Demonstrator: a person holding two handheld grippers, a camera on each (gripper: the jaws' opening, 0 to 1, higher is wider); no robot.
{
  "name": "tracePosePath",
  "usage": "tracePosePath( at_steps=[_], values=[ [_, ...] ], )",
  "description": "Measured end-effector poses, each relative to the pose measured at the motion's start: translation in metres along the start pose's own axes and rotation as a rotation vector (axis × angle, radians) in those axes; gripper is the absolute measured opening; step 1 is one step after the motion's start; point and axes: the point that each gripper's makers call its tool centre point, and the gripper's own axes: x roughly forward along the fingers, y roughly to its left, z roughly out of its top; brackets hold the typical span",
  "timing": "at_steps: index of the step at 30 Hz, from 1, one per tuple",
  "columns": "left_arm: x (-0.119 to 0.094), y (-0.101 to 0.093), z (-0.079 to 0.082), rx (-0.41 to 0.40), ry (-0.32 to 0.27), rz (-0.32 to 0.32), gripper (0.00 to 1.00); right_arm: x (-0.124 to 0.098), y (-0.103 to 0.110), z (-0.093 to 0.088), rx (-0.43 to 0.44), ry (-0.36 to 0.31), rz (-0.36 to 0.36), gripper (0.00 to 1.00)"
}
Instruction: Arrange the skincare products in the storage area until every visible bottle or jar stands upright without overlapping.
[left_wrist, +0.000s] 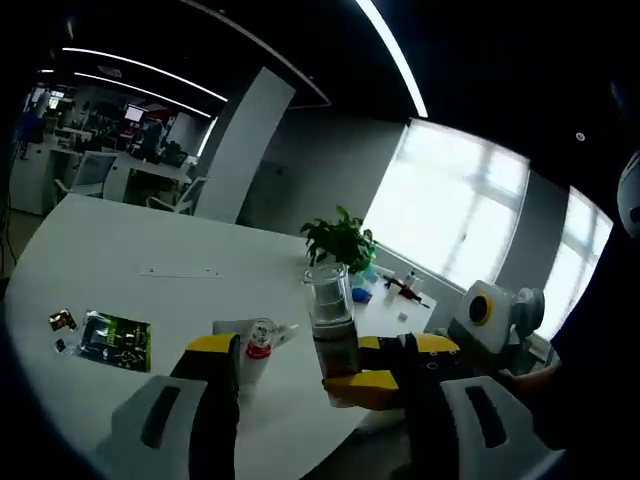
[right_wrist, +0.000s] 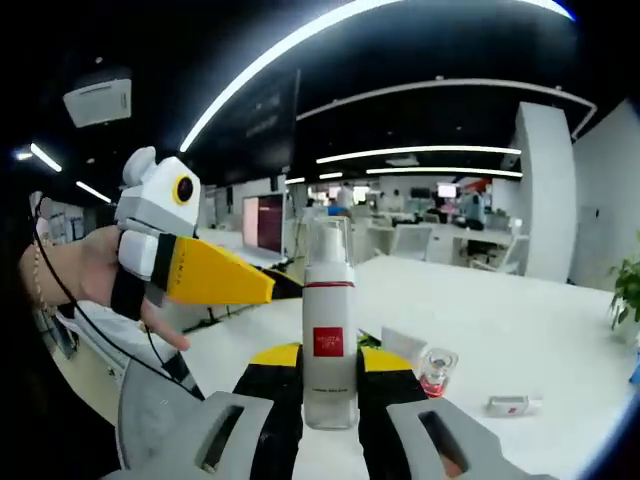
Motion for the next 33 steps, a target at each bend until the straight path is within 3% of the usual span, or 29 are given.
tracePosePath(
  at_steps=[7,16,20,25,27,31,33],
  values=[
    [0.008,0.0,0.0,-0.017,-0.002,-0.007,0.48,0.003,0.005,0.003,-0.007,-0.01,0.013,0.12],
    [0.008,0.005,-0.002,-0.029,0.016,-0.009,0.18,0.008,0.01,0.003,-0.017,0.001,0.03,0.12],
    [0.007,0.004,-0.003,-0.052,0.022,-0.032,0.16,0.008,0.011,0.003,0.0,-0.002,0.045,0.12],
    [0.006,-0.001,0.0,-0.002,0.053,-0.079,0.15,0.008,0.015,0.005,0.014,0.004,0.077,0.13],
    [0.006,-0.003,-0.001,0.027,0.081,-0.095,0.15,0.008,0.024,0.002,0.011,0.027,0.157,0.14],
    [0.007,-0.012,0.001,0.079,0.103,-0.15,0.15,0.005,0.021,0.005,0.037,0.016,0.198,0.15],
    [0.007,-0.02,0.003,0.107,0.112,-0.192,0.14,0.001,0.024,0.003,0.047,0.031,0.276,0.16]
  ],
)
